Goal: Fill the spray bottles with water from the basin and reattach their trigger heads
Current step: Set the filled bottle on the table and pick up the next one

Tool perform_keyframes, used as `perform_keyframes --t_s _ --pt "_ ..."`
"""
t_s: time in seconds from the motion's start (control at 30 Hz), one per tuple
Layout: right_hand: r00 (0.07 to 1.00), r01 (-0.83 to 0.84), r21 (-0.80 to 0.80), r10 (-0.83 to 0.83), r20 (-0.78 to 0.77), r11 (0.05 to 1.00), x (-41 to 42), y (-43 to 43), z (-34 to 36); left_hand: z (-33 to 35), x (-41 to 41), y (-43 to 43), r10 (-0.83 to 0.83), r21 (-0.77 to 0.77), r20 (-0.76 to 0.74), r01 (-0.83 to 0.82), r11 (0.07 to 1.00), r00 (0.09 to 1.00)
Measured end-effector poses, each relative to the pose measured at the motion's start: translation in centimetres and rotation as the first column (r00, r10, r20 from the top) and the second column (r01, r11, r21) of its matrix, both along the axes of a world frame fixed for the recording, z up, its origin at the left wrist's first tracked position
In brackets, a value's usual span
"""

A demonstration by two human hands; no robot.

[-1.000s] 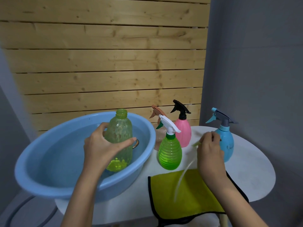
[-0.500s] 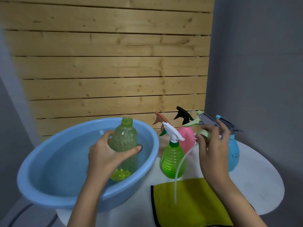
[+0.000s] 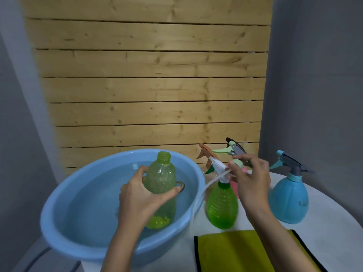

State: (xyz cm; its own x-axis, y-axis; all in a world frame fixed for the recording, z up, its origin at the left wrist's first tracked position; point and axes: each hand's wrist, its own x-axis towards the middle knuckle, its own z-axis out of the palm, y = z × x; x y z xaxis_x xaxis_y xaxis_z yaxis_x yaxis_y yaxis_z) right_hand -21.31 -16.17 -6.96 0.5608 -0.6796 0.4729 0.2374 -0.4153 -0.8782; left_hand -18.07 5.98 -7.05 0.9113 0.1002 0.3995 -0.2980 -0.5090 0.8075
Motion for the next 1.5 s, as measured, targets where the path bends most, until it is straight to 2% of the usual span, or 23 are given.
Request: perform_keyframes --t_s 0.17,0.4,0.53,0.67,0.77,1.07,1.33,1.5 --pt "1.0 0.009 -0.005 -0.01 -0.023 1.0 2.0 1.0 0.5 0.2 0.0 0.3 0.023 -0.012 -0.006 -0.023 1.0 1.0" --pt "0.989 -0.144 -0.079 0.146 0.027 0.986 6.3 2.8 1.8 0.7 0.8 1.3 0.075 -0.01 -0.019 -0.075 0.997 0.997" --pt "0.977 -0.201 -0.063 0.204 0.057 0.978 7.8 4.6 2.6 1.0 1.1 1.6 0.107 0.022 -0.051 -0.106 0.994 0.993" --pt "0.936 -0.351 0.17 0.35 0.039 0.921 9.2 6.0 2.2 1.0 0.8 1.8 0.106 0.018 -0.021 -0.106 0.994 0.994" --pt "0.919 -0.386 0.323 0.392 0.05 0.864 10.2 6.9 1.6 0.9 0.6 1.7 0.133 0.027 -0.036 -0.132 0.991 0.991" --pt "0.877 -0.448 0.526 0.469 0.102 0.723 12.2 8.3 1.3 0.9 0.7 2.5 0.264 0.038 -0.11 -0.262 0.964 0.958" --pt "0.901 -0.43 0.487 0.401 0.169 0.76 13.5 8.0 1.2 0.8 1.0 3.7 0.206 0.047 -0.165 -0.201 0.978 0.965" --pt "0.932 -0.36 0.422 0.304 0.195 0.832 14.1 8.0 1.1 0.1 1.7 5.5 0.228 0.115 -0.14 -0.213 0.97 0.963"
